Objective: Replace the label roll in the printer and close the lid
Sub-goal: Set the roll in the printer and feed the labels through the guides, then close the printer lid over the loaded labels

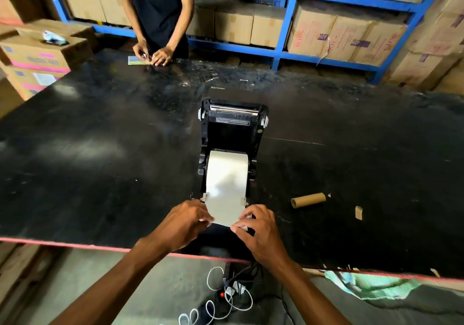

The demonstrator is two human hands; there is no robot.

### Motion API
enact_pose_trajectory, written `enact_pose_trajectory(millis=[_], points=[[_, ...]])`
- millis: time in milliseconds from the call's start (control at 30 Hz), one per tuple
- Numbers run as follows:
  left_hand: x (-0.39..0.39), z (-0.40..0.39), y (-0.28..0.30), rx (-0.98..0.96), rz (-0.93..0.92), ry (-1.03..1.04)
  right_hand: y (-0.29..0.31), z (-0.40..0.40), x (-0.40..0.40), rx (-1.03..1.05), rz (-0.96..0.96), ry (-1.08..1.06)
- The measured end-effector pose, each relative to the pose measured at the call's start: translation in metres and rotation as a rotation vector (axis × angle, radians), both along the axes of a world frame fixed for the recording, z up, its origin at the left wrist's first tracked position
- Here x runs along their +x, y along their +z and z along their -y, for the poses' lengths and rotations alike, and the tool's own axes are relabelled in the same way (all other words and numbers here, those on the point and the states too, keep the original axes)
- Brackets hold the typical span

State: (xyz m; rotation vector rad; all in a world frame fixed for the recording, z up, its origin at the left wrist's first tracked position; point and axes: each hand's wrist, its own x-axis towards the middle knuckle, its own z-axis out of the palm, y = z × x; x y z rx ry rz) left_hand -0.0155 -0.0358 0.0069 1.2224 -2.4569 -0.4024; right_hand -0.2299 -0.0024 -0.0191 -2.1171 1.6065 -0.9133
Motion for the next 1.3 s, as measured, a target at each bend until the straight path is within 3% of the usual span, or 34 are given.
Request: enact_pose_trajectory(millis=[433, 633, 867, 967, 1033, 1167, 1300], points=[[0.004, -0.065, -0.010, -0.007, -0.004, 0.105, 0.003, -0.046, 0.001, -0.026, -0.102, 0.145], [0.007, -0.073, -0.009, 0.150, 0.014, 0.130, 0.001, -0.054, -0.001, 0.058, -0.146, 0.239], [0.002, -0.057, 0.001, 0.361, -0.424, 0.621, 0.014, -0.031, -0.006, 0.187, -0.082, 0.324], [0.003, -0.042, 0.005, 0.697, -0.591, 0.748, 0.047, 0.011, -0.011, 0.109, 0.031, 0.252], [0.003, -0.032, 0.008, 0.881, -0.716, 0.810, 0.079, 0.050, -0.013, -0.060, 0.031, 0.138], [0.008, -0.016, 0.012, 0.930, -0.770, 0.868, 0.143, 0.119, -0.013, -0.308, -0.007, -0.087], [0.016, -0.009, 0.015, 0.965, -0.700, 0.836, 0.161, 0.172, -0.014, -0.141, -0.225, -0.137]])
